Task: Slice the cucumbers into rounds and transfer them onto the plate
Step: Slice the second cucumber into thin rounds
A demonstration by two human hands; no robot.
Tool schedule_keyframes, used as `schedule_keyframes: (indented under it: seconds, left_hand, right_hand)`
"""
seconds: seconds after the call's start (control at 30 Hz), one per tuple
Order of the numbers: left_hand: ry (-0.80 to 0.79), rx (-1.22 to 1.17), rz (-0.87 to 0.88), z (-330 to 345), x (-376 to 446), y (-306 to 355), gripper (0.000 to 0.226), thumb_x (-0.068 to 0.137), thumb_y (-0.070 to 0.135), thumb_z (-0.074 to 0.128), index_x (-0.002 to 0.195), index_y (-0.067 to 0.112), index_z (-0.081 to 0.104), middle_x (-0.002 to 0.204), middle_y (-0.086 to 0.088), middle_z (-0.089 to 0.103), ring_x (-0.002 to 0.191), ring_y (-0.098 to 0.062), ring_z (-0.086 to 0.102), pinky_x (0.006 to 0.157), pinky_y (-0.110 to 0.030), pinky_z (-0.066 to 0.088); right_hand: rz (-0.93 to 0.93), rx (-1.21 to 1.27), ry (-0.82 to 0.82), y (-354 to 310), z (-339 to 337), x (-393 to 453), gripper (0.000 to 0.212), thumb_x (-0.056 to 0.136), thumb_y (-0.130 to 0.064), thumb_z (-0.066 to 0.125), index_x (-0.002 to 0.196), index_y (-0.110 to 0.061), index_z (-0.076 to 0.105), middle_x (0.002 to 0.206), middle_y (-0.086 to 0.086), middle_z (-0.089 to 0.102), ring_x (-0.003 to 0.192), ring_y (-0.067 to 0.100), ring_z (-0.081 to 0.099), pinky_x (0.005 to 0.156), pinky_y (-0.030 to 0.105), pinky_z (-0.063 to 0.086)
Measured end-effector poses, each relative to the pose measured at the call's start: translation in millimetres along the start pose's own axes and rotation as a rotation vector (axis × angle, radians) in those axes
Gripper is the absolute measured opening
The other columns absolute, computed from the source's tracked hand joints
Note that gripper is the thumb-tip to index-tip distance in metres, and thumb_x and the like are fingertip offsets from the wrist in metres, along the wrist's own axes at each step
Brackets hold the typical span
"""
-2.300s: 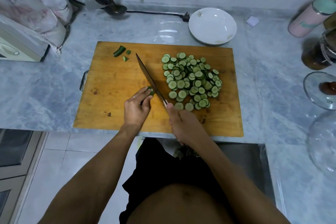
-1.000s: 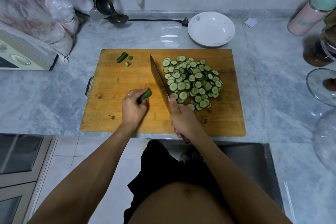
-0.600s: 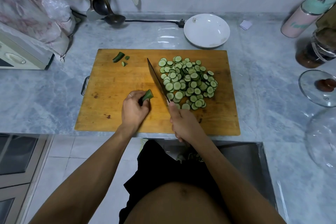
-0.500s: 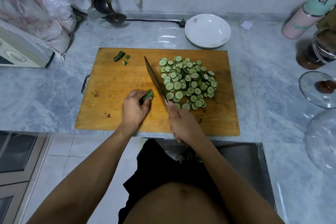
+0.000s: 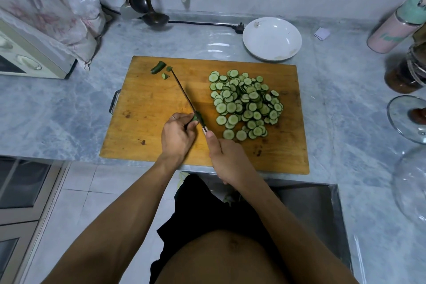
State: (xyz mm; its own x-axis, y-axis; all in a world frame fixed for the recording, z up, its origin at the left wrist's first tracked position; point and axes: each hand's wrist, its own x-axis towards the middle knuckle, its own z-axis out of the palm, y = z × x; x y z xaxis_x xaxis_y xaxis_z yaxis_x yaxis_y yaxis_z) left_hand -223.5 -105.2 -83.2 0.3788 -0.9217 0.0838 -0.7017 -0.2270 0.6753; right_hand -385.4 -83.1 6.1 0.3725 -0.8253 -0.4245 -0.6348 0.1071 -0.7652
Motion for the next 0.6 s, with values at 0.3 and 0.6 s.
schedule_keyframes:
  seconds: [0.3, 0.6]
  left_hand:
    - [-0.021, 0.046, -0.026, 0.7, 1.9, 1.6, 0.032, 0.086, 0.023, 0.054, 0.103, 0.006, 0.075, 0.101, -0.008, 0.069, 0.093, -0.022, 0.062, 0.071, -0.019, 0.04]
    - [0.011, 0.043, -0.085, 1.7, 2.4, 8.3, 0.022, 0.086, 0.0, 0.058, 0.102, -0.003, 0.074, 0.108, -0.014, 0.066, 0.095, -0.025, 0.063, 0.079, -0.008, 0.035]
  right_hand:
    - [0.02, -0.033, -0.01, 3.7, -1.5, 2.3, 0.068, 0.103, -0.055, 0.021, 0.069, -0.006, 0.054, 0.063, 0.012, 0.057, 0.059, 0.024, 0.058, 0.073, 0.044, 0.054]
    - [0.004, -0.054, -0.033, 3.1, 0.5, 4.6, 0.073, 0.104, -0.053, 0.019, 0.069, -0.001, 0.056, 0.058, 0.012, 0.055, 0.057, 0.027, 0.059, 0.066, 0.043, 0.054]
